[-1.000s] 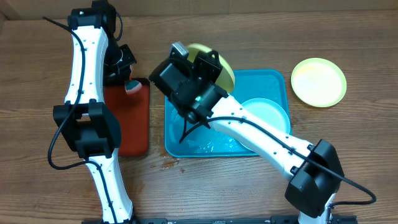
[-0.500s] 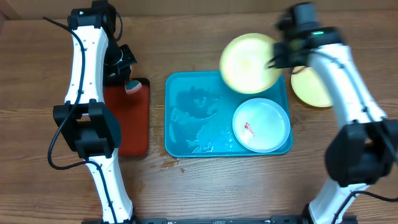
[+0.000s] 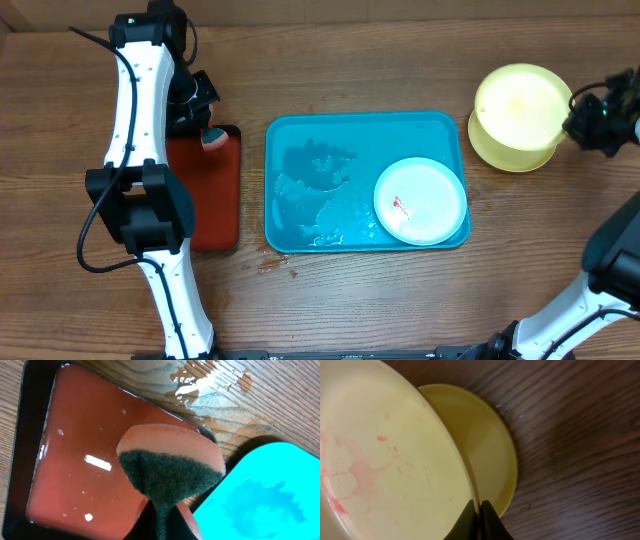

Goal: Clean dirty plates on tray and stack at the side
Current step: 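Lift the yellow-green plate with the right gripper and stack it on the yellow plate, then reach the right gripper to the light blue plate's rim and grasp it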

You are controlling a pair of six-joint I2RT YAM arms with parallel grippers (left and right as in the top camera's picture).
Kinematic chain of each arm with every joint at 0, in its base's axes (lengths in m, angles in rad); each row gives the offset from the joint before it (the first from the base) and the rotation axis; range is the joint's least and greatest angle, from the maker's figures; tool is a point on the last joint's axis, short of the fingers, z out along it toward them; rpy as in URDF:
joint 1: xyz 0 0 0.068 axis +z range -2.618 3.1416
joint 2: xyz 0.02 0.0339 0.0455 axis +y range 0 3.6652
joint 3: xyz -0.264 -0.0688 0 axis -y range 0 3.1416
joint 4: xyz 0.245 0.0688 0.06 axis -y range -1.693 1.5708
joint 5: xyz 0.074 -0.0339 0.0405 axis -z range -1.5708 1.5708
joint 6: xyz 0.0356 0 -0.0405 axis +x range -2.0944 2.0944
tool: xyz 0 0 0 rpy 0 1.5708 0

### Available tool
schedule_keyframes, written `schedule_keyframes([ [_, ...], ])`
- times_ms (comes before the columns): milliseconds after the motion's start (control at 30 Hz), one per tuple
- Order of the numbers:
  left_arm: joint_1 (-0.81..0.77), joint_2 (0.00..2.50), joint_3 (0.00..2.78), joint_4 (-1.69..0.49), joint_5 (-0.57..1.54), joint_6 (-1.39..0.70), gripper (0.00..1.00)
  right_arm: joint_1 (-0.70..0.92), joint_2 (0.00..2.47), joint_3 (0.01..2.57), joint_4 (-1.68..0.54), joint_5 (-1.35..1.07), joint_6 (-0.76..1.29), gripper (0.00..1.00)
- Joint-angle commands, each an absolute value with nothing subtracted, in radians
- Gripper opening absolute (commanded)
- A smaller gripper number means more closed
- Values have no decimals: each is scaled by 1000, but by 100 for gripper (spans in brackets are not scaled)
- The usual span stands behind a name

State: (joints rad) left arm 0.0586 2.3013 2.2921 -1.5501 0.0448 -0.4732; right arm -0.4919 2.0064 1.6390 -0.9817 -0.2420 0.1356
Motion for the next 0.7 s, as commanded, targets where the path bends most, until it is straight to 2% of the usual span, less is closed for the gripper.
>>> schedule_keyframes([
  [0, 43, 2261, 2286, -1546, 42, -493, 4, -507, 2026, 1589, -927, -252, 217, 4],
  [200, 31, 2261, 2286, -1535, 42, -493, 4, -488, 2026, 1571, -894, -252, 213, 4],
  [300, 26, 2261, 2286, -1536, 43, -485, 4, -473, 2026, 1571, -900, -206, 213, 20],
  [367, 23, 2261, 2286, -1537, 43, -471, 4, -466, 2026, 1571, -910, -187, 214, 22],
  [400, 23, 2261, 2286, -1537, 43, -471, 4, -463, 2026, 1571, -916, -187, 214, 27],
  [433, 23, 2261, 2286, -1536, 43, -471, 4, -460, 2026, 1571, -922, -188, 214, 38],
  [467, 23, 2261, 2286, -1536, 43, -471, 4, -456, 2026, 1571, -935, -200, 213, 39],
  [567, 23, 2261, 2286, -1534, 46, -471, 4, -441, 2026, 1571, -961, -366, 133, 32],
  [667, 19, 2261, 2286, -1531, 56, -472, 4, -399, 2026, 1572, -1001, -621, -72, 32],
])
